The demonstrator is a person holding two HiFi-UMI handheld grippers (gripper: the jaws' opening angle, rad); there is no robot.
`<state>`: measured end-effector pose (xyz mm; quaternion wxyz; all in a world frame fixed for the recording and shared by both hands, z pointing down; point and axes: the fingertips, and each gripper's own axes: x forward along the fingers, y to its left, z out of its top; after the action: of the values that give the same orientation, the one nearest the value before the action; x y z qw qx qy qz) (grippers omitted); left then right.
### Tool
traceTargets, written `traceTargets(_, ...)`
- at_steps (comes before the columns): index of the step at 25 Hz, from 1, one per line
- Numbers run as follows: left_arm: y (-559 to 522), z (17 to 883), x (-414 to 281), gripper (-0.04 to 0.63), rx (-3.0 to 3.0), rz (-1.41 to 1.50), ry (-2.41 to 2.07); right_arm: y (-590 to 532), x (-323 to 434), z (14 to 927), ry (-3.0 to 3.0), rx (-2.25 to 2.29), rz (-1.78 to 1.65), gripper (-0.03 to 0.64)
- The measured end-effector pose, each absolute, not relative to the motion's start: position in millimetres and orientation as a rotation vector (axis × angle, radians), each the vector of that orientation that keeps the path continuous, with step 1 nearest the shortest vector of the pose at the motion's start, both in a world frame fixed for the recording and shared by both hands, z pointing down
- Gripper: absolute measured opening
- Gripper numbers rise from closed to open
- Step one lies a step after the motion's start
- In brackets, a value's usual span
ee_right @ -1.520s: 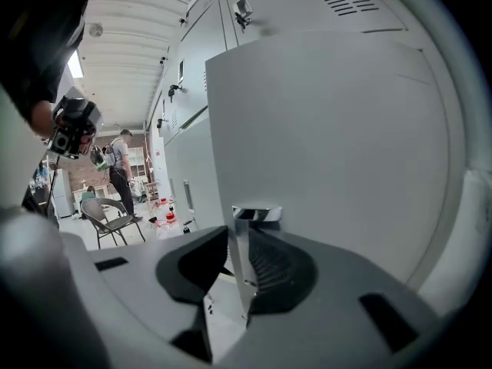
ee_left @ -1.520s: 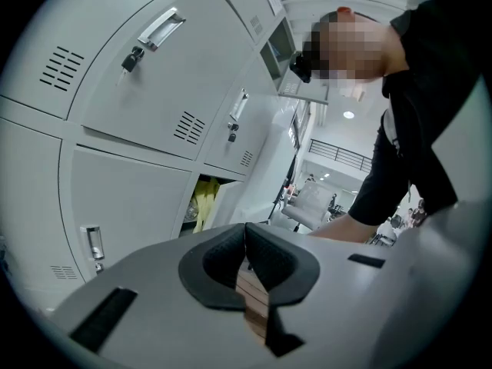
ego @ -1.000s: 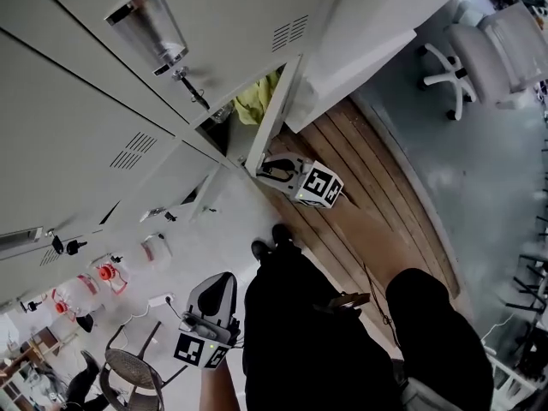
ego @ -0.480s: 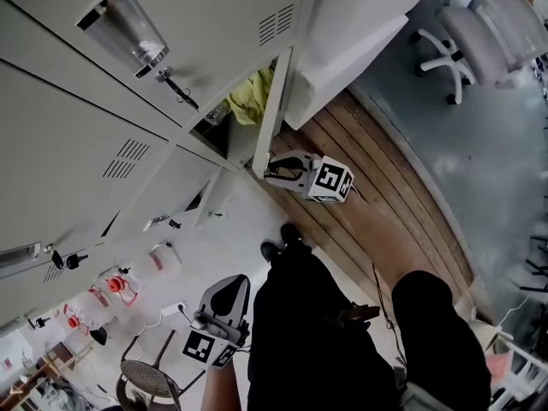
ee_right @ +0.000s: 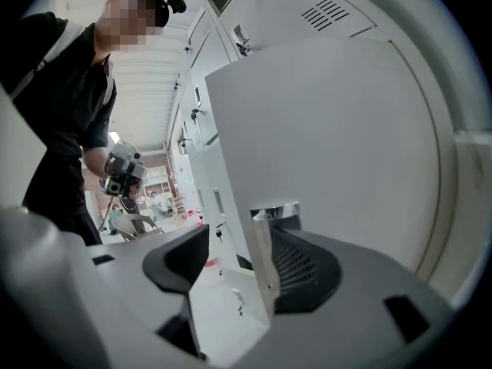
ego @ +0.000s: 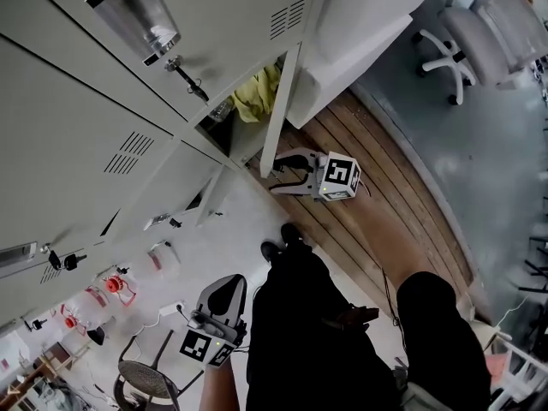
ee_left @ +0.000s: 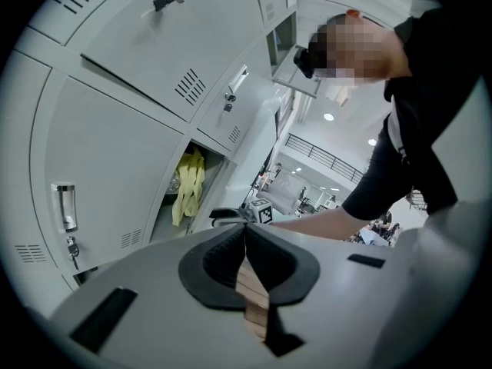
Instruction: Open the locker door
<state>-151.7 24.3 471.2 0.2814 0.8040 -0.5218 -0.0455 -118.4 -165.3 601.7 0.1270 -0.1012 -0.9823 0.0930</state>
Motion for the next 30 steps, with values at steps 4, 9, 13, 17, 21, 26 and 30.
traceTargets(4, 33.8, 489.5, -149.2, 0.017, 2.136, -0.074, -1.384, -168.8, -125.7, 603.0, -2.843, -0.215, 0.224, 0.210)
traceTargets(9, 38.6, 494.1, -149.2, 0.017, 2.120, -0.082, -1.389, -177.4, -125.1, 604.7, -2.860, -0.081, 0.211, 0.142)
traceTargets(13, 43.2, 495.5, -150.9, 0.017, 2.113, -0.093, -1.403, -178.8, -119.1, 605.7, -2.857, -0.028, 0.194, 0.122)
traceTargets(17, 45.6, 498.4, -149.2, 0.017, 2.116, -0.103, -1.408, -178.3, -111.0, 605.9, -2.865, -0.016, 0.210, 0.121)
traceTargets(21, 42.9, 496.3, -140.9, 0.017, 2.129, -0.112, -1.391, -177.9, -99.4, 607.1, -2.871, -0.004, 0.222, 0.123)
traceTargets(26, 35.0, 495.1, -131.1, 0.017, 2.143, -0.101, -1.371, -177.8, -86.2, 606.6, -2.873, -0.009, 0.206, 0.123)
traceTargets(30, 23.8, 496.4, -126.2, 0.017, 2.147, -0.093, -1.353, -178.7, -78.9, 606.3, -2.883, -0.016, 0.201, 0.124)
